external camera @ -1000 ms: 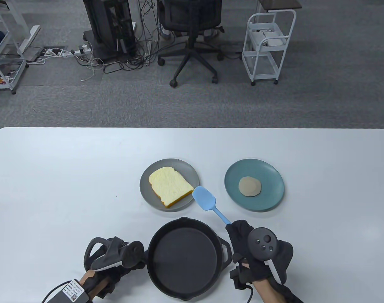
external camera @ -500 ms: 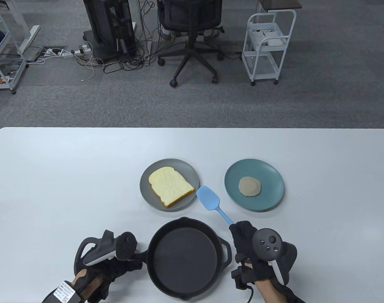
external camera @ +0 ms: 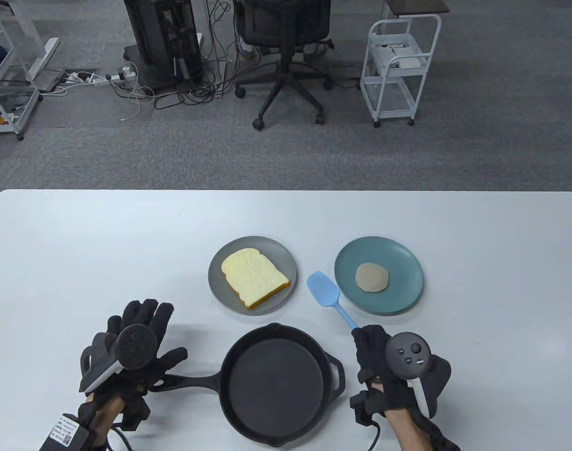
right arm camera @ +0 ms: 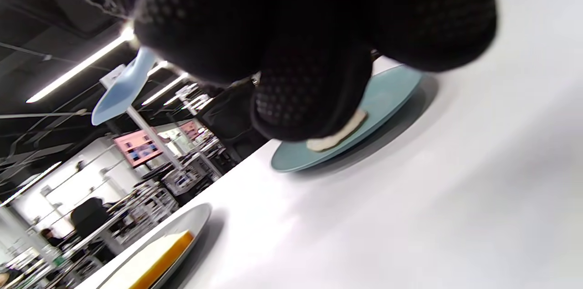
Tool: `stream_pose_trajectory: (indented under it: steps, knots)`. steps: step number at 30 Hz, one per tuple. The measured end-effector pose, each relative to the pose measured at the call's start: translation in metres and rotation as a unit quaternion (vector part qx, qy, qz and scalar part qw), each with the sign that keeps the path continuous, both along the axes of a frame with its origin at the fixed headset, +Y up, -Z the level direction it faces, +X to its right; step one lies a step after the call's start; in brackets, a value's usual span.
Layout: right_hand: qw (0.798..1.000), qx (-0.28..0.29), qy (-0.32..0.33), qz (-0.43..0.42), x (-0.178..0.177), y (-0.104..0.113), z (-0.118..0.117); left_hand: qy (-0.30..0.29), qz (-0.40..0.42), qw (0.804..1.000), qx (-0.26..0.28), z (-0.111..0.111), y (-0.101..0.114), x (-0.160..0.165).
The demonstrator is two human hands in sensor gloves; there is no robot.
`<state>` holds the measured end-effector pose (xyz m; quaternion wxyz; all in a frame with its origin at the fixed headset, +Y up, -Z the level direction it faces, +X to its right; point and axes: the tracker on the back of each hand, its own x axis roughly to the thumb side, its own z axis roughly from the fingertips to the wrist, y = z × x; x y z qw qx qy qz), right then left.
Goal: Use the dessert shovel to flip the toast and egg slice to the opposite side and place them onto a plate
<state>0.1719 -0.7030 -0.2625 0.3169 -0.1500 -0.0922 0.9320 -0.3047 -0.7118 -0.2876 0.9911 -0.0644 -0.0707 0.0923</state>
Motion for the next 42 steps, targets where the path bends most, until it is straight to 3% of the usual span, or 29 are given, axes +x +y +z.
stream_pose_trajectory:
  steps: [8, 12, 16, 22, 26, 30, 35, 42]
  knots:
    - [0.991, -0.046, -0.124, -0.023, 0.051, -0.012, -0.031, -0.018, -0.018, 1.0, 0.014, 0.005, 0.003, 0.008]
    - [0.977, -0.099, -0.188, 0.025, 0.074, -0.028, -0.044, -0.021, -0.014, 0.999, 0.03, 0.007, 0.005, 0.009]
    - [0.966, -0.138, -0.22, -0.01, 0.087, -0.047, -0.047, -0.02, -0.02, 0.999, 0.028, 0.007, 0.005, 0.01]
    - [0.955, -0.191, -0.225, -0.016, 0.09, -0.063, -0.051, -0.022, -0.027, 0.999, 0.02, 0.006, 0.002, 0.011]
    - [0.956, -0.194, -0.219, -0.036, 0.086, -0.064, -0.053, -0.022, -0.03, 0.999, 0.018, 0.006, 0.002, 0.012]
    - [0.962, -0.196, -0.187, 0.038, 0.077, -0.056, -0.054, -0.025, -0.031, 0.999, 0.016, 0.006, 0.001, 0.012]
    - [0.953, -0.197, -0.168, 0.159, 0.063, -0.046, -0.053, -0.037, -0.037, 0.998, 0.02, 0.006, 0.0, 0.017]
    - [0.96, -0.172, -0.167, 0.148, 0.067, -0.038, -0.045, -0.043, -0.044, 0.998, 0.021, 0.007, 0.0, 0.02]
